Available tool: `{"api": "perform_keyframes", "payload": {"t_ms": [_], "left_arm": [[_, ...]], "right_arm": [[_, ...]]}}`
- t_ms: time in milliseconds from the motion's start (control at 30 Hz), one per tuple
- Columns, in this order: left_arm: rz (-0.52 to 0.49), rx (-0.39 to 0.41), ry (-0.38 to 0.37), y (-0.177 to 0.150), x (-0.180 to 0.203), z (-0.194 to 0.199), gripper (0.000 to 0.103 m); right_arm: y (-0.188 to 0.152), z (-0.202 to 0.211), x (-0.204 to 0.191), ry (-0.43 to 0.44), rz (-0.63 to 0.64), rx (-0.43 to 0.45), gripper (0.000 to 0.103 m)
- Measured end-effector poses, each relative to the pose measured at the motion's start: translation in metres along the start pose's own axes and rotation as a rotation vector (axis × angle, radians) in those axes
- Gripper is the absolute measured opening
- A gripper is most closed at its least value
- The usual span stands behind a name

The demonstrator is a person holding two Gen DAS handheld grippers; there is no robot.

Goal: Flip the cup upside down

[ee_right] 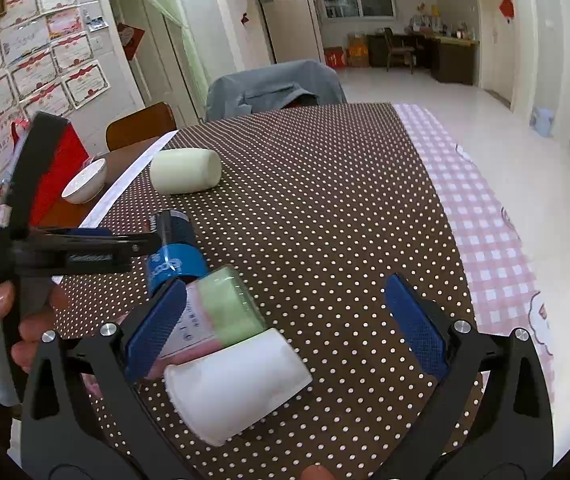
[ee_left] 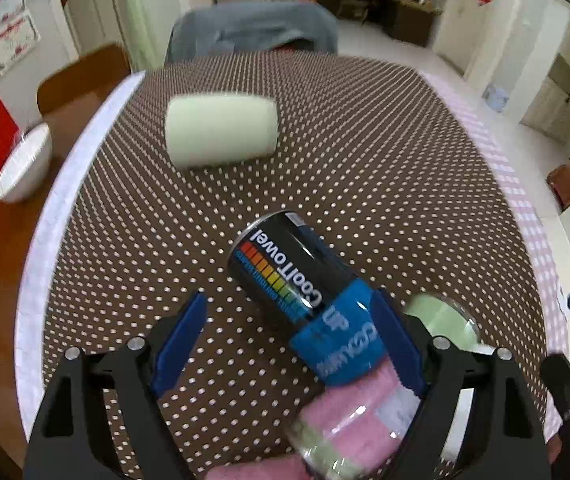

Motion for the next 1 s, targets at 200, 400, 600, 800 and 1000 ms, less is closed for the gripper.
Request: {"api": "perform_keyframes", "payload": {"t_ms": [200, 400, 600, 800, 1000], "left_arm": [[0.018, -0.071, 0.001, -0.001, 0.007, -0.029, 0.083], [-0.003, -0.122, 0.004, -0.001, 0.010, -0.047, 0.082], [-0.011, -0.160, -0.063, 0.002, 0.011, -0.057, 0.076], [-0.007, -0.154, -0.135, 0.017, 0.011, -0.054, 0.069], [-0.002, -0.093, -0.164, 0.024, 0.001, -0.026, 0.067]], "right_arm": [[-0.005, -0.012, 0.010, 0.022, -0.035, -0.022, 0.097], [-0.007, -0.016, 0.014, 0.035, -0.053, -0.025, 0.097], [-0.010, -0.016, 0.017, 0.035, -0.065, -0.026, 0.097], [-0.011, -0.006, 0.014, 0.028, -0.072, -0.014, 0.097], [-0.011, 0.006, 0.009, 0.019, -0.070, 0.002, 0.097]]}}
Point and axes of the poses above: each gripper's, at about its wrist camera, not at the fingertips, and z roughly against the way its jaws point, x to its right, y to its top, the point moved 10 cm from there along -z, roughly the way its jaws point, and after that the axes turned 9 degrees about z, right-handed, at the moved point
